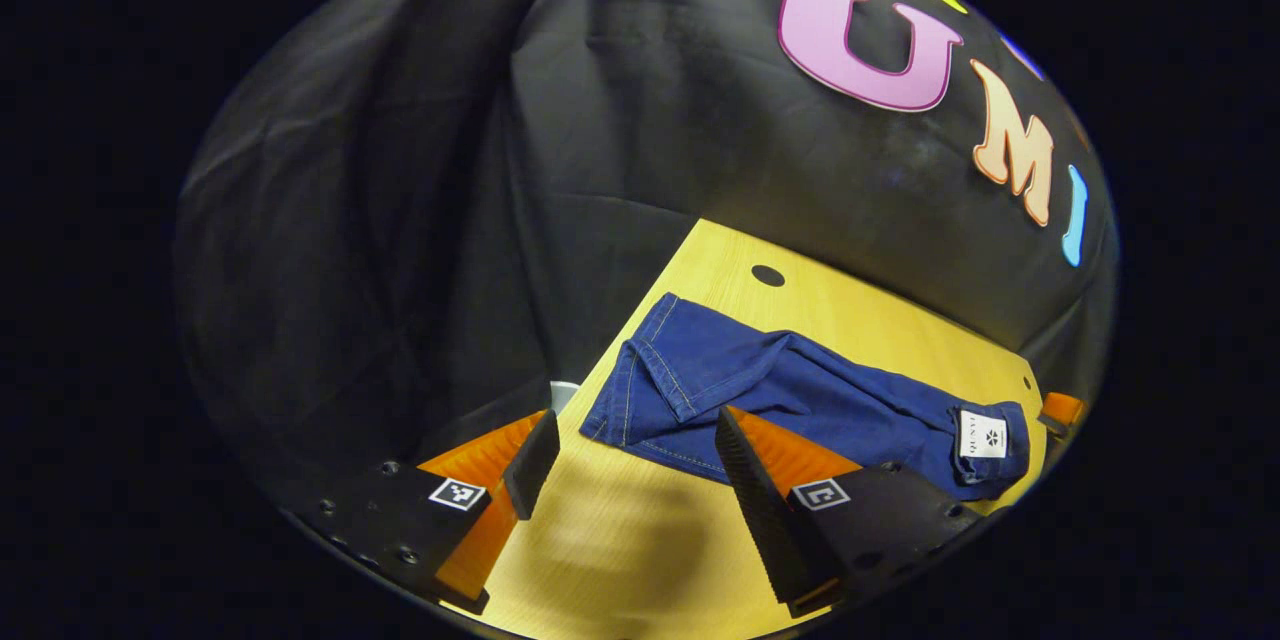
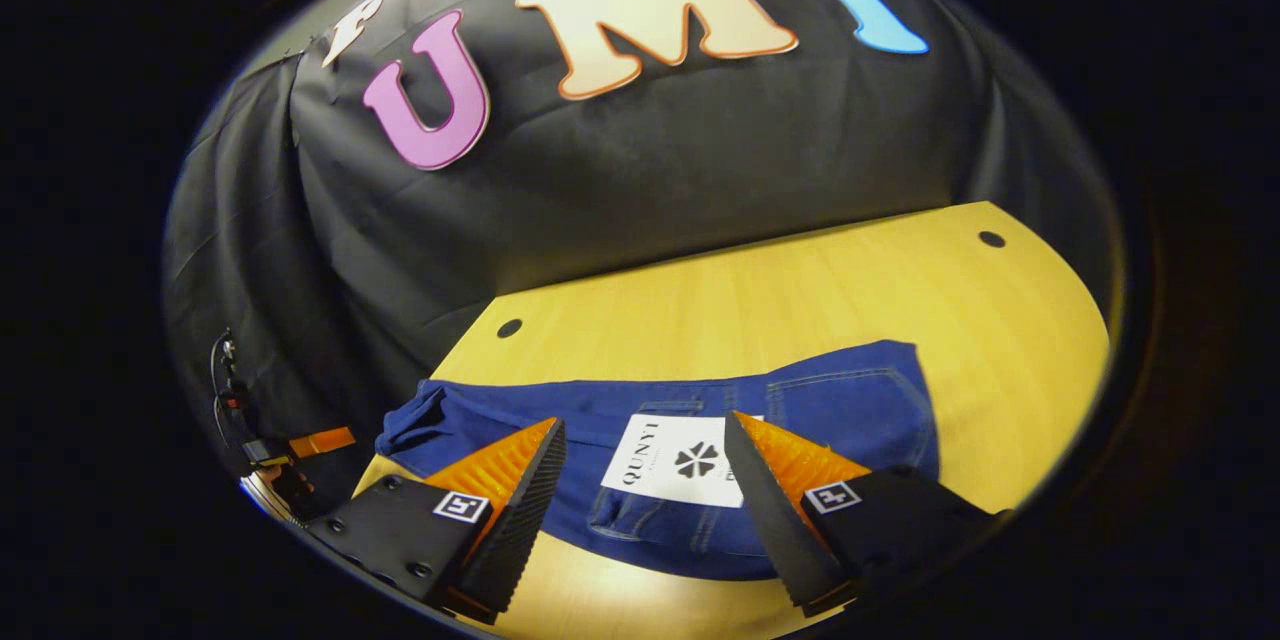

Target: Grasp the waist and the cuffs of the jeans and fold them to make the two legs overlap; first hold the waist and fold one-third of the jeans toward the cuffs, then hold the cuffs and fold the remaining one-third in the same direction to finish folding.

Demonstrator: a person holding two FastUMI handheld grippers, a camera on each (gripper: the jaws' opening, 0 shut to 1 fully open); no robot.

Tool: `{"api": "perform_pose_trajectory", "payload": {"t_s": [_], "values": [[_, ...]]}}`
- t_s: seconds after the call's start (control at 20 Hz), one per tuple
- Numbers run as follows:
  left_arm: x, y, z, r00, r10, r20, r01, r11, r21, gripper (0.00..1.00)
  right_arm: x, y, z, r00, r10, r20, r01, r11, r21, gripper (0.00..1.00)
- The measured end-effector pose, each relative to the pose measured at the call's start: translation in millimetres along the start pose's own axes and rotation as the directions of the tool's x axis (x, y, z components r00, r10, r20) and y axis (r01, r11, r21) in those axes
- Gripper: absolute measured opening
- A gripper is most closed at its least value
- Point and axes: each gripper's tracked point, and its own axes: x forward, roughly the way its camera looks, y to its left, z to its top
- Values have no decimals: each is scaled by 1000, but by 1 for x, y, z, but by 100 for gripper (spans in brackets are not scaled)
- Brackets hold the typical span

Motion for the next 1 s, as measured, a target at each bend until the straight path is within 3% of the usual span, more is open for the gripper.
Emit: {"api": "perform_pose_trajectory", "payload": {"t_s": [0.3, 0.55, 0.6, 0.65, 0.7, 0.85, 0.9, 0.95, 1.0], "values": [[37, 3, -12, 996, -35, -82, 36, 999, 10, 95, -71, -101, 21, 969, -220, 117, 212, 974, 78, 98], [48, 2, -20, 989, -79, -126, 83, 996, 32, 95, -130, -139, 26, 918, -334, 216, 293, 935, 201, 98], [49, 2, -22, 986, -87, -140, 92, 995, 34, 94, -136, -143, 23, 912, -349, 217, 304, 928, 215, 98], [51, 3, -25, 984, -89, -152, 95, 995, 34, 94, -142, -145, 20, 908, -361, 213, 314, 923, 224, 92], [52, 3, -25, 984, -86, -157, 93, 995, 36, 94, -145, -145, 17, 906, -369, 209, 323, 919, 224, 98], [59, 1, -27, 982, -90, -164, 98, 994, 45, 94, -148, -142, 6, 906, -381, 186, 342, 916, 210, 98], [61, 0, -28, 980, -96, -172, 106, 993, 54, 94, -148, -139, 4, 908, -378, 177, 343, 917, 203, 92], [61, 0, -30, 978, -100, -181, 114, 991, 65, 93, -146, -135, 4, 911, -374, 174, 340, 920, 198, 98], [60, 0, -30, 977, -102, -189, 118, 990, 75, 92, -144, -132, 5, 913, -368, 175, 334, 922, 196, 98]]}}
